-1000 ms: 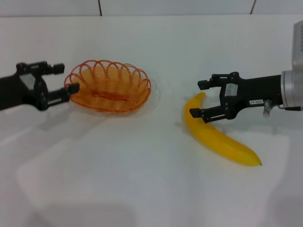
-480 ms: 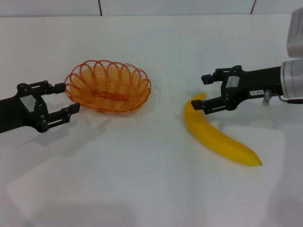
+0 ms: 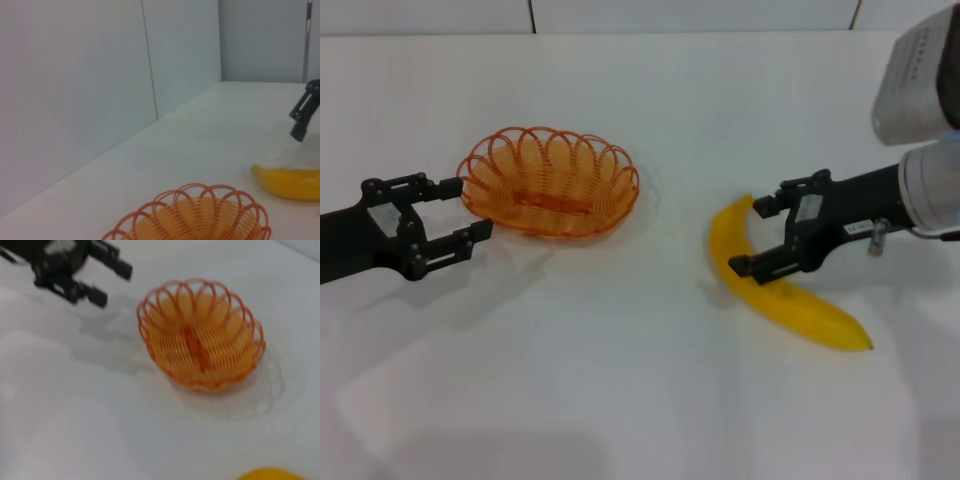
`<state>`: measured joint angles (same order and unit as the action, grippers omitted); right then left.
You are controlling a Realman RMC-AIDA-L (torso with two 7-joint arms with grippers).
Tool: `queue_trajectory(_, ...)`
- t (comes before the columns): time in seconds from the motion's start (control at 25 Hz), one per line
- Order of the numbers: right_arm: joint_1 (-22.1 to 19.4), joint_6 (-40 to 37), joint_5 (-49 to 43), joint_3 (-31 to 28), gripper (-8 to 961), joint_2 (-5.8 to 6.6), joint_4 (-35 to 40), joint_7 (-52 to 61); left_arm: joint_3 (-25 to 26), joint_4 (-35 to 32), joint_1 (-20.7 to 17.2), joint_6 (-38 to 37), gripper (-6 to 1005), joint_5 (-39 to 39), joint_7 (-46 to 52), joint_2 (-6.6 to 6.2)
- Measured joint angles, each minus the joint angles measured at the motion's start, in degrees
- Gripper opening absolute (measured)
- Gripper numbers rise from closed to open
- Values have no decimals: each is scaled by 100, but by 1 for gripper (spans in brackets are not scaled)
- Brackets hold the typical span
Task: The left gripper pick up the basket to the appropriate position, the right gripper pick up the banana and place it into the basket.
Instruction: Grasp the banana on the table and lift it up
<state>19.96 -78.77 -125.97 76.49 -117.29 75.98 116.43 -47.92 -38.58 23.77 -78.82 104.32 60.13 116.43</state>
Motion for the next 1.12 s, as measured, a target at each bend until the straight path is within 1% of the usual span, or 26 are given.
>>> queue_trajectory(0.08, -115, -25, -191, 275, 872, -1, 306, 346, 1, 0, 0, 7, 633, 2, -2, 1)
queue_trajectory(0.16, -157, -69, -316, 503, 868, 4, 442, 596, -3, 0, 2, 18, 633, 6, -6, 4)
queue_trajectory(0.4, -81, -63, -804, 816, 856, 7, 372, 1044, -48, 0, 25, 54, 632, 1, -9, 7)
queue_trajectory(0.96, 320, 407, -1041, 889, 829, 22, -471, 1116, -51, 0, 49, 51, 632, -1, -8, 2)
queue_trajectory(1.12, 385, 437, -1061, 892, 821, 26, -598, 1121, -51, 0, 63, 51, 631, 22, -1, 2)
